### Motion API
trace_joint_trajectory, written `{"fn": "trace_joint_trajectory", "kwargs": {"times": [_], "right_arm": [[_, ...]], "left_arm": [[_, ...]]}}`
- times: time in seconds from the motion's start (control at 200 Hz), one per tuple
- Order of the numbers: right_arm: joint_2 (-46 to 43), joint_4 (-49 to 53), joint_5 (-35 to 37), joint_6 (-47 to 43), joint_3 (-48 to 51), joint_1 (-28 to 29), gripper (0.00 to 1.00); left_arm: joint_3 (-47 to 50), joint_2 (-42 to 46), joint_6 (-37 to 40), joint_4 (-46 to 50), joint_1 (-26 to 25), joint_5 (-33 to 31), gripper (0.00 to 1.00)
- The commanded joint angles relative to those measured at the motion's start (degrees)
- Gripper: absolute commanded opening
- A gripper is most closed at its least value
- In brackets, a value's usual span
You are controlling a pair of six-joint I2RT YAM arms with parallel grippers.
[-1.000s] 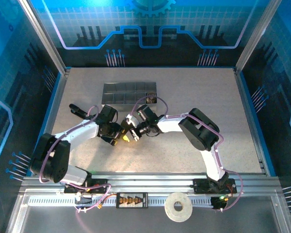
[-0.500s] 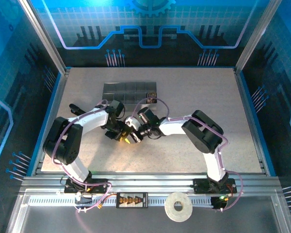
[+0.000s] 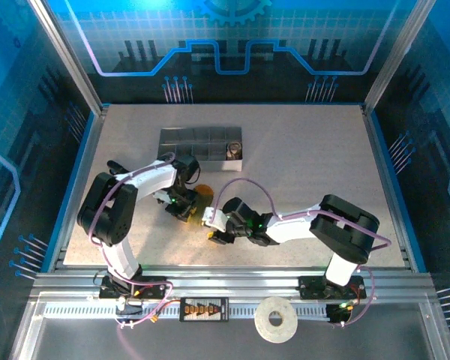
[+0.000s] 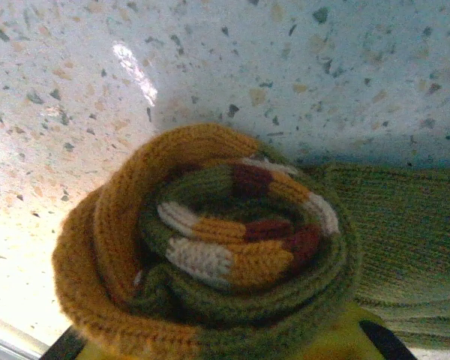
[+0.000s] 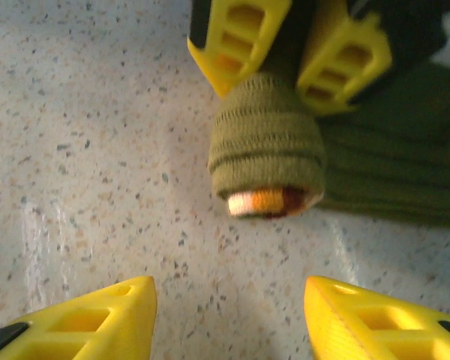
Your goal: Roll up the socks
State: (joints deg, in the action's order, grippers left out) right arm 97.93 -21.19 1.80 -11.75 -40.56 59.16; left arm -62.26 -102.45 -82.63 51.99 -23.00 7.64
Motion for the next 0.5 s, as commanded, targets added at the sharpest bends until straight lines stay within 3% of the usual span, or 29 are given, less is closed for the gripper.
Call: {"fn": "trace_joint_trajectory", "kwargs": {"times": [0.0,0.495], "right_arm": [[1.04,-3.25,5.33,-2.73,-3.39,1.82,0.54],[11.22,0.25,7.58,-2.62,-12.31,2.89,0.49]], "left_arm": [[2.71,-6.36,-0.89,8.09,-1.07,-3.02,0.05],[-2.08,-11.1,2.85,7.1,-0.89,-1.24,0.03]]}}
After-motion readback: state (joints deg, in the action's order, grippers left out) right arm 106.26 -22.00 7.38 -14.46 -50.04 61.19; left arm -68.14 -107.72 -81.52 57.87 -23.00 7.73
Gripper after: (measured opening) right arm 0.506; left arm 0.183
